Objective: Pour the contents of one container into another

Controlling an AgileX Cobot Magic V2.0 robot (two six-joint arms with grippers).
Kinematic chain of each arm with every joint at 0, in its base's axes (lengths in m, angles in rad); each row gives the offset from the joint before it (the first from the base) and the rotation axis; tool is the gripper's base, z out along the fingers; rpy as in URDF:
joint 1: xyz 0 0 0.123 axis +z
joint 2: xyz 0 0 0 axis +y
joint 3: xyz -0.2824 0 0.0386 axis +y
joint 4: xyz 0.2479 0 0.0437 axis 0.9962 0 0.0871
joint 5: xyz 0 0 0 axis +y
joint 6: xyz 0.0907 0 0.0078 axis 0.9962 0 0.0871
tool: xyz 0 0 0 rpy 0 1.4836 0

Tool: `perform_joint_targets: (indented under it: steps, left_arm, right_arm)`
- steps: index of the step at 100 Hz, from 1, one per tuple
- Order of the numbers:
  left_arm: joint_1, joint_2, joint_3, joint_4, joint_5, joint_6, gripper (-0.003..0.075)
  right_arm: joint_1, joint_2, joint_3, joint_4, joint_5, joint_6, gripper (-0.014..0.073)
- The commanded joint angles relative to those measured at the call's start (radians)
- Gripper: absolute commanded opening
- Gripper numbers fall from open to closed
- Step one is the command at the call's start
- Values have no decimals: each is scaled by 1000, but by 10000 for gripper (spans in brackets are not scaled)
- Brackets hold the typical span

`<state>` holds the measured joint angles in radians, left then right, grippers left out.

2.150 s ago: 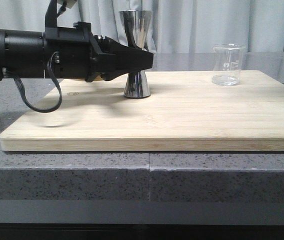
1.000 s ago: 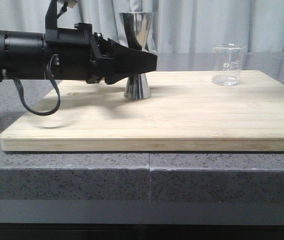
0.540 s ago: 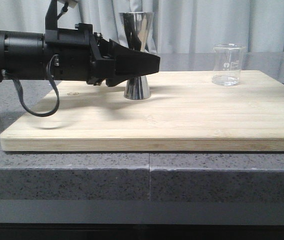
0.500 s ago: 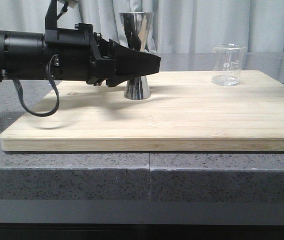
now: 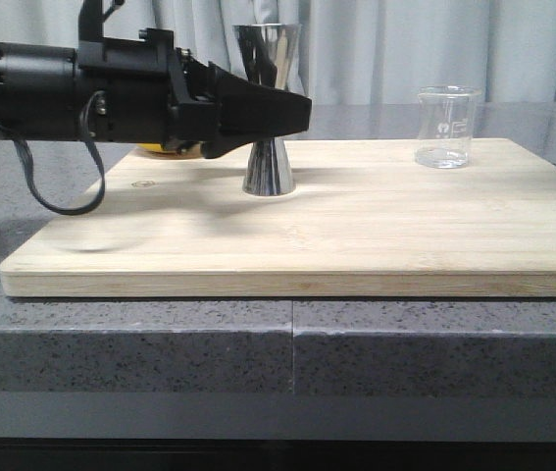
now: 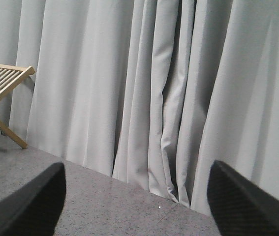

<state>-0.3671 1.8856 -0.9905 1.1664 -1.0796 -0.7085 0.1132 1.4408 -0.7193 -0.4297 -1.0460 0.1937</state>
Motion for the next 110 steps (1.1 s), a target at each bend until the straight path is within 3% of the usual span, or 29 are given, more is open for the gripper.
perform_joint_targets:
  steps: [1,78,110]
  left_arm:
    - [16,-58,-25,-17,-56,-39,463]
    - [94,-125,-25,149,-61,-151,462]
    - [225,-212,-25,240,-65,-294,462]
  right_arm:
    - [-8,-39,-23,22,-66,-2,537]
    - [-8,-39,-23,22,-66,-2,537]
    - [-8,-39,-23,66,4,-3,537]
